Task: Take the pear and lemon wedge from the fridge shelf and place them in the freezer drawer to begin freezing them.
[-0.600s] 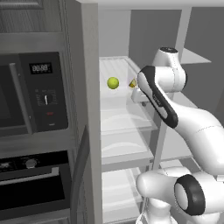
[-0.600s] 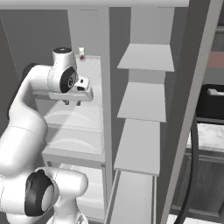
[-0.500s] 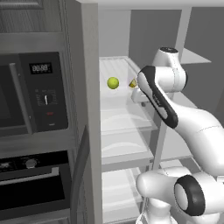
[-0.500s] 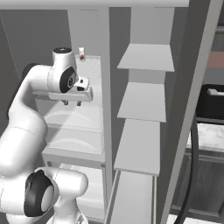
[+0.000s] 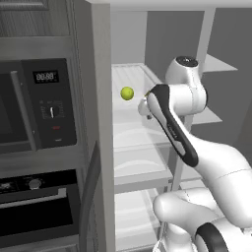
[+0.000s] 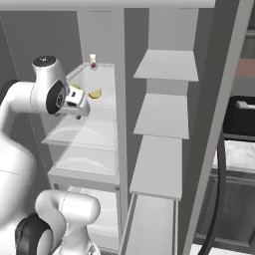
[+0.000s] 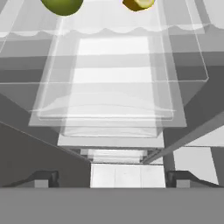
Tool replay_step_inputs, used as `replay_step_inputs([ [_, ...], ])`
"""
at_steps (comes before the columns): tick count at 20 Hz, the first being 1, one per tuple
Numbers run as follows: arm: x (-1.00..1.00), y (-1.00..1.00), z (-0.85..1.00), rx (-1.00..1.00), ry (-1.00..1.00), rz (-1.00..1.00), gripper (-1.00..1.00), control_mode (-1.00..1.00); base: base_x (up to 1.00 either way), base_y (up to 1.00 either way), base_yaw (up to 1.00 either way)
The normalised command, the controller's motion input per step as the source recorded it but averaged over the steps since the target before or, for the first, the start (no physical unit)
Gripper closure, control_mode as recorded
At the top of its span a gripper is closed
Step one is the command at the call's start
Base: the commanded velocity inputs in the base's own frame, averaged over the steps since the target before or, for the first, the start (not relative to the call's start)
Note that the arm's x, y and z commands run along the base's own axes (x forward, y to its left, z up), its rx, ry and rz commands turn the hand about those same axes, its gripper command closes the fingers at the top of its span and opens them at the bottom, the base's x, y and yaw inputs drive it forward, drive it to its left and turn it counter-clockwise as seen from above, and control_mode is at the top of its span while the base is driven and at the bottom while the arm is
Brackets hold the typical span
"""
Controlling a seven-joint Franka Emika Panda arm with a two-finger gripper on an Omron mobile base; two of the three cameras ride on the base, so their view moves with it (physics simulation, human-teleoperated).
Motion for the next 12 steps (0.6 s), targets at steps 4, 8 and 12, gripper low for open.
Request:
replay_step_inputs([
  [4,0.64,0.71,0.52,0.0,-0.11,-0.09,-1.0,-1.0,0.0,0.0,0.0],
  [8,0.44,0.06,0.28,0.0,0.0,-0.04,-1.0,-1.0,0.0,0.0,0.0],
  [12,0.27,-0.07,0.16,0.0,0.02,-0.01,-1.0,-1.0,0.0,0.0,0.0],
])
